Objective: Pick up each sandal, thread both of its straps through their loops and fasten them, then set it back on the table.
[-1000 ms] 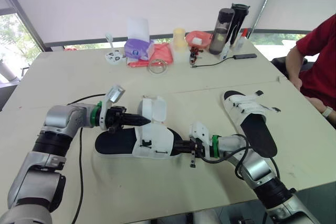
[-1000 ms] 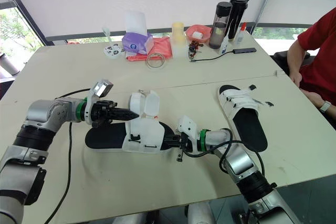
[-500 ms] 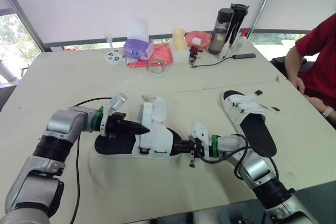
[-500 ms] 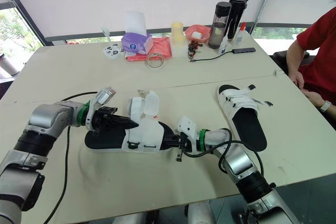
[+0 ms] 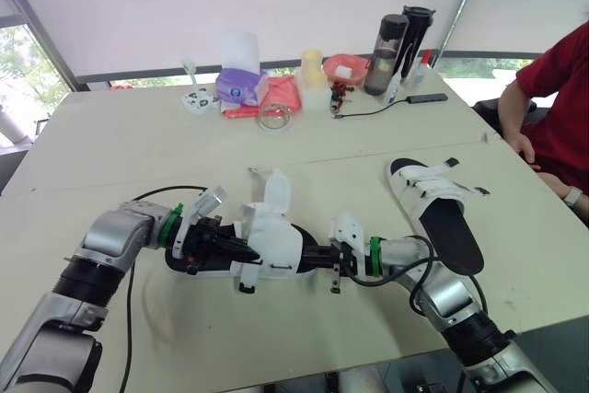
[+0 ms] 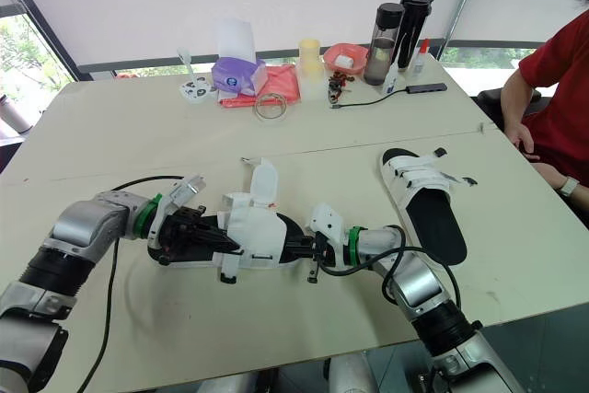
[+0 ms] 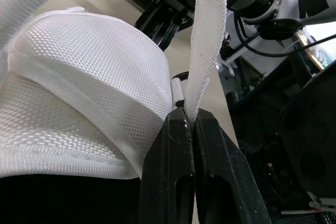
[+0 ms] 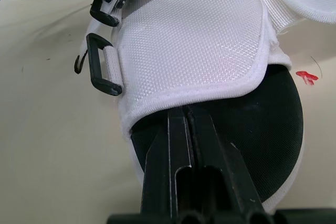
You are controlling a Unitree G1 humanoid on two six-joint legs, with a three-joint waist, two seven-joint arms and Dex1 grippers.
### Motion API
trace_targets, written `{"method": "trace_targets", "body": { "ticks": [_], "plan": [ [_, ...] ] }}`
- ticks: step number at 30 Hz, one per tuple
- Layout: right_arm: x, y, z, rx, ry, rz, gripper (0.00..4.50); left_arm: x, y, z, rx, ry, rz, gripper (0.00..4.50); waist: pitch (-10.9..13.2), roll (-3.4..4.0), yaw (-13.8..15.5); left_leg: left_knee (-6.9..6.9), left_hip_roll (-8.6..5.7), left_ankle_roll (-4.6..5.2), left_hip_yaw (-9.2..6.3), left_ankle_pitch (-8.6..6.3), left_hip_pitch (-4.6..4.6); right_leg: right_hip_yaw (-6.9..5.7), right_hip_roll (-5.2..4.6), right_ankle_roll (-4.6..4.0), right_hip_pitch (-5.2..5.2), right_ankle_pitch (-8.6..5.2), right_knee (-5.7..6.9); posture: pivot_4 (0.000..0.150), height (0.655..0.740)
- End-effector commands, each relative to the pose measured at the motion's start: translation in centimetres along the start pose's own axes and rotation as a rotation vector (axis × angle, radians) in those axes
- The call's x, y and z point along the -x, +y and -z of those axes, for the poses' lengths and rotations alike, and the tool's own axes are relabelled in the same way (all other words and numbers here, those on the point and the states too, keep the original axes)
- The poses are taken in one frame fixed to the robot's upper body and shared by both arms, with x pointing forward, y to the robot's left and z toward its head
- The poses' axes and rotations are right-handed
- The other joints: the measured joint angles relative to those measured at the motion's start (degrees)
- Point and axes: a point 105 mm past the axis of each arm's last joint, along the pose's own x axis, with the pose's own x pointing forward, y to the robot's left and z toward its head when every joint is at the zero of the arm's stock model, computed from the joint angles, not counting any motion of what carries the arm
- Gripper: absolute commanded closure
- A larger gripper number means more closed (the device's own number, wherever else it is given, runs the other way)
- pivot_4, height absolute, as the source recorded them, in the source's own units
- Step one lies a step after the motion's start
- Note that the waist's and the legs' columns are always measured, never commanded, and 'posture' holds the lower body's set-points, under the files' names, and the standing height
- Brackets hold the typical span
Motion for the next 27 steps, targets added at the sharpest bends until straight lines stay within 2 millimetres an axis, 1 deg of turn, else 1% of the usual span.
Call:
{"method": "trace_targets", "body": {
  "ticks": [1, 2, 6, 7, 9, 10, 12, 18, 21, 24, 27],
  "plan": [
    [0.7, -1.2, 4.6, -0.093, 0.171, 0.102, 4.5, 0.5, -0.4, -1.1, -0.01, -0.068, -0.018, 2.67, 0.0, 0.0, 0.0, 0.0, 0.01, 0.0, 0.0, 0.0, 0.0, -0.01, 0.0, 0.0, 0.0, 0.0, 0.0, 0.15, 0.74],
    [0.6, -1.2, 4.6, -0.093, 0.171, 0.1, 4.5, 0.7, -0.5, -1.3, -0.005, -0.082, -0.022, 2.25, 0.0, 0.0, 0.0, 0.01, 0.02, 0.0, 0.0, 0.0, 0.0, -0.03, 0.0, -0.01, 0.0, 0.0, 0.0, 0.15, 0.74],
    [0.4, -1.2, 4.6, -0.091, 0.171, 0.093, 4.5, 1.3, -0.8, -1.9, 0.0, -0.125, -0.047, 0.22, 0.0, -0.01, 0.0, 0.02, 0.07, 0.0, 0.0, 0.0, 0.01, -0.08, 0.0, -0.04, 0.0, 0.03, 0.0, 0.15, 0.74],
    [0.3, -1.2, 4.6, -0.089, 0.172, 0.086, 4.5, 1.7, -1.3, -2.2, 0.002, -0.144, -0.051, 0.04, 0.0, 0.0, 0.1, 0.02, 0.07, 0.0, 0.0, 0.0, 0.01, -0.09, 0.0, -0.05, 0.01, 0.03, 0.0, 0.15, 0.74],
    [0.1, -1.1, 4.6, -0.086, 0.172, 0.078, 4.5, 2.3, -2.1, -2.7, 0.006, -0.168, -0.053, 0.04, 0.0, -0.01, -0.1, 0.02, 0.08, -0.01, 0.0, 0.0, 0.01, -0.09, 0.0, -0.06, 0.02, 0.03, -0.01, 0.15, 0.74],
    [0.0, -1.2, 4.6, -0.084, 0.173, 0.075, 4.5, 2.8, -3.1, -2.6, 0.005, -0.169, -0.051, 0.04, 0.0, -0.01, -0.2, 0.02, 0.09, -0.01, 0.0, 0.0, 0.02, -0.11, 0.0, -0.07, 0.0, 0.04, -0.01, 0.15, 0.74],
    [-0.1, -1.3, 4.7, -0.082, 0.175, 0.073, 4.5, 3.2, -4.4, -2.3, 0.009, -0.161, -0.052, 0.04, 0.0, -0.04, -0.3, -0.01, 0.11, 0.0, 0.0, 0.0, 0.02, -0.12, 0.0, -0.16, -0.14, 0.09, -0.01, 0.15, 0.74],
    [-0.3, -1.2, 4.8, -0.078, 0.175, 0.063, 4.5, 3.4, -7.1, 0.6, 0.071, -0.095, -0.071, 0.04, 0.0, 0.0, -0.5, -0.08, 0.15, -0.01, -0.01, 0.0, 0.09, -0.18, -0.01, -0.29, -0.28, 0.17, 0.0, 0.15, 0.74],
    [-0.4, -1.2, 4.9, -0.077, 0.174, 0.057, 4.5, 2.9, -7.5, 2.0, 0.077, -0.065, -0.094, 0.04, 0.0, 0.01, -0.3, -0.09, 0.18, -0.02, -0.01, -0.02, 0.09, -0.19, -0.01, -0.3, -0.27, 0.17, -0.04, 0.15, 0.74],
    [-0.6, -1.2, 4.9, -0.074, 0.172, 0.051, 4.5, 2.4, -6.7, 2.9, 0.09, -0.093, -0.147, 0.04, 0.0, 0.11, -0.3, -0.11, 0.19, -0.03, -0.01, -0.02, 0.04, -0.19, 0.0, -0.31, -0.25, 0.16, -0.22, 0.15, 0.74],
    [-0.7, -1.2, 4.8, -0.072, 0.17, 0.049, 4.5, 2.0, -6.1, 3.6, 0.08, -0.085, -0.176, 0.04, 0.0, 0.1, -0.5, -0.4, 0.34, -0.02, -0.02, -0.03, -0.14, -0.25, 0.17, -0.31, -0.2, 0.16, -0.89, 0.15, 0.74]
  ]
}}
